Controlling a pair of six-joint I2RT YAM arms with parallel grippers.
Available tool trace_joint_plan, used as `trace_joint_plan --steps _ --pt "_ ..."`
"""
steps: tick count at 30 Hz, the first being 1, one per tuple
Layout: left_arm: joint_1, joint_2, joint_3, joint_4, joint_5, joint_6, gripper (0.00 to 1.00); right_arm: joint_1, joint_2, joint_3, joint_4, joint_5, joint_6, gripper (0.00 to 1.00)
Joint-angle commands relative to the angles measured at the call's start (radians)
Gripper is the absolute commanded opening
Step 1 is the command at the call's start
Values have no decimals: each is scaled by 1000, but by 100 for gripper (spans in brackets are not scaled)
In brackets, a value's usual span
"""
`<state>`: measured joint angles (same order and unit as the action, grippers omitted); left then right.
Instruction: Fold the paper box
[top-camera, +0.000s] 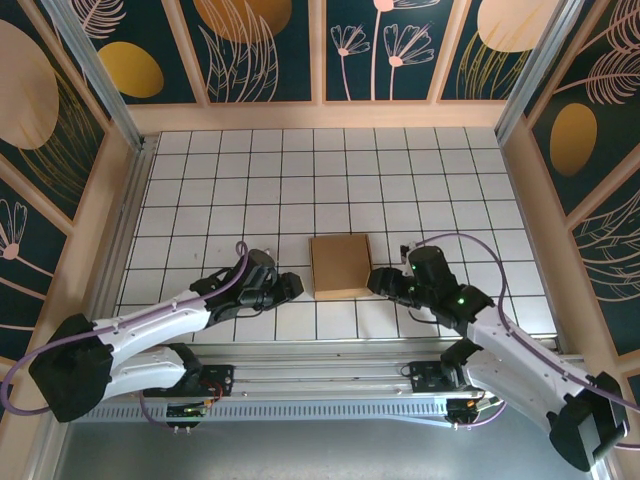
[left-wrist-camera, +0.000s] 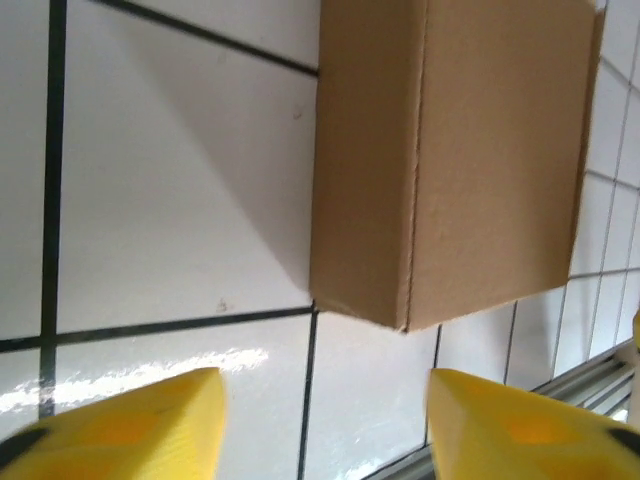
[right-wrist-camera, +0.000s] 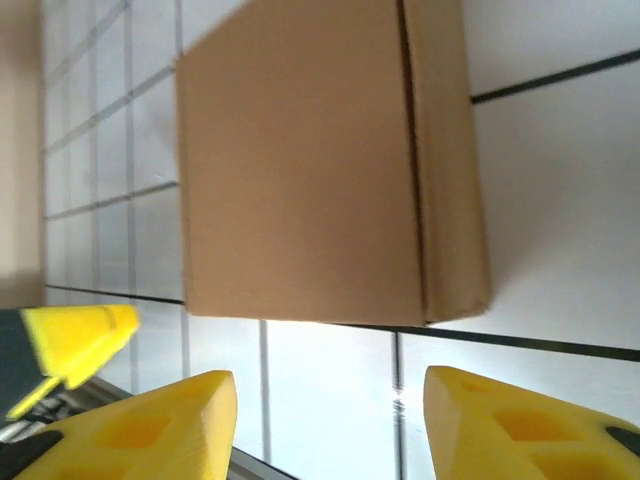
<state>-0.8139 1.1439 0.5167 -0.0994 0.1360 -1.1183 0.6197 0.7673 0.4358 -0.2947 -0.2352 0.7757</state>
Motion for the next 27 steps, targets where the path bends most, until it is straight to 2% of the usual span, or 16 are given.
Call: trace_joint_plan --steps 1,3,7,12,14,18,20,22,27 --pt "-2 30 42 100 -39 25 63 -20 23 -19 69 52 -9 60" --pt "-1 87 62 165 -42 59 65 -62 94 -40 139 57 -45 61" --pt "-1 180 77 292 -69 87 66 -160 264 -46 277 -41 -98 58" --pt "-1 282 74 423 -102 58 66 -146 398 -38 390 -73 -94 48" --pt "0 340 103 440 -89 48 62 -138 441 -41 437 -72 -68 45" --pt "15 452 188 390 -114 23 46 -130 541 -38 552 -61 -20 39" --pt "48 472 188 398 -131 8 40 -129 601 -18 591 -57 -12 37" --pt "99 482 179 425 -139 9 39 -130 667 22 614 -59 -11 36" --pt "211 557 260 417 -121 117 39 -131 873 181 692 -53 -39 36"
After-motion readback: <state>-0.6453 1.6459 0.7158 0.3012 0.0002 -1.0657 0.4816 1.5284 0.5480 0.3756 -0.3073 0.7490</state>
